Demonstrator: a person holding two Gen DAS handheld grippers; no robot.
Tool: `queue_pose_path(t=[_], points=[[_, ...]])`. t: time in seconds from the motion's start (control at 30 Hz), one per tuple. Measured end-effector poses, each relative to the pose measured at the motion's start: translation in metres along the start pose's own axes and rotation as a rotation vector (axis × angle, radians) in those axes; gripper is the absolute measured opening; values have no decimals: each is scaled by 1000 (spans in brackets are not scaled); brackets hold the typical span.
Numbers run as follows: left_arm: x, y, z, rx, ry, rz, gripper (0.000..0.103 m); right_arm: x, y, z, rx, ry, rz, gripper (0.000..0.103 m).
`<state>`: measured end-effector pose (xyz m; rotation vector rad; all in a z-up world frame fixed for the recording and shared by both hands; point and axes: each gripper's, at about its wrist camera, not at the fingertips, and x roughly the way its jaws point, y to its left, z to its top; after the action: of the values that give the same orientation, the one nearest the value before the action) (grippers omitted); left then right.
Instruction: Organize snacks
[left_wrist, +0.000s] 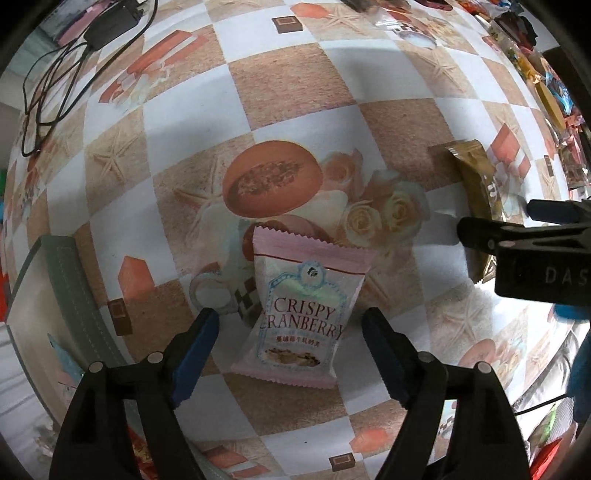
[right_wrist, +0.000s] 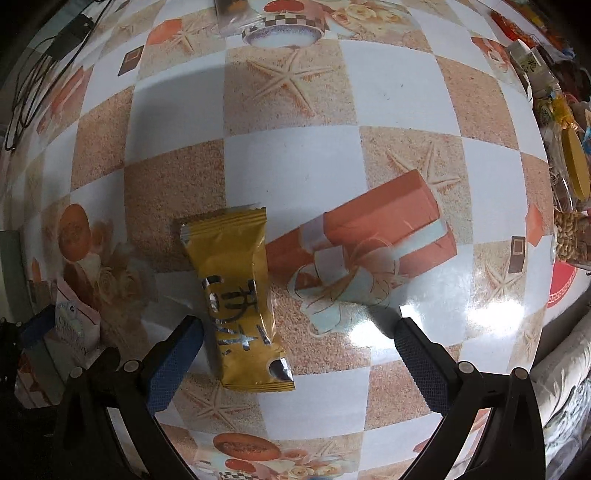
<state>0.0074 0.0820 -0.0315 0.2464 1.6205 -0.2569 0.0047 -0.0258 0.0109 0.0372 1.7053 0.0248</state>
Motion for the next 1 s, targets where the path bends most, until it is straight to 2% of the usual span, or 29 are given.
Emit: queue_pose_path(t=[0.13,0.2,0.23,0.27,0.3,0.33,0.37,0.4,0.43,0.57,1.0], points=[[-2,-7,-1,-2,4,-2,80,6,-4,28,0,43,4,103],[-4,-9,-2,3,-3,0,72,1,-1,33,-8,19,0,93],[-10,-11,-6,6,-9,1,63,-4,3,32,-20,6,-2,89],[-13,-12,-6,14,-16,3,54,-7,8,31,-36,-7,-5,80],[-15,-12,-7,19,-17,3,50,-11,13,31,-53,-17,-6,69],[-22,-13,-17,19,-17,5,44,-13,18,29,-70,-27,-7,64],[-23,-12,-18,17,-14,1,43,-15,22,27,-78,-34,-8,49],[-24,-10,-19,6,-9,-8,42,-17,25,26,-85,-40,-7,31],[-28,-7,-20,-1,-5,-13,42,-18,26,26,-86,-41,2,26],[-30,-2,-33,-16,-2,-11,42,-19,24,18,-38,-20,89,26],[-51,6,-82,7,-22,-27,42,-29,41,-36,-31,-21,155,25]])
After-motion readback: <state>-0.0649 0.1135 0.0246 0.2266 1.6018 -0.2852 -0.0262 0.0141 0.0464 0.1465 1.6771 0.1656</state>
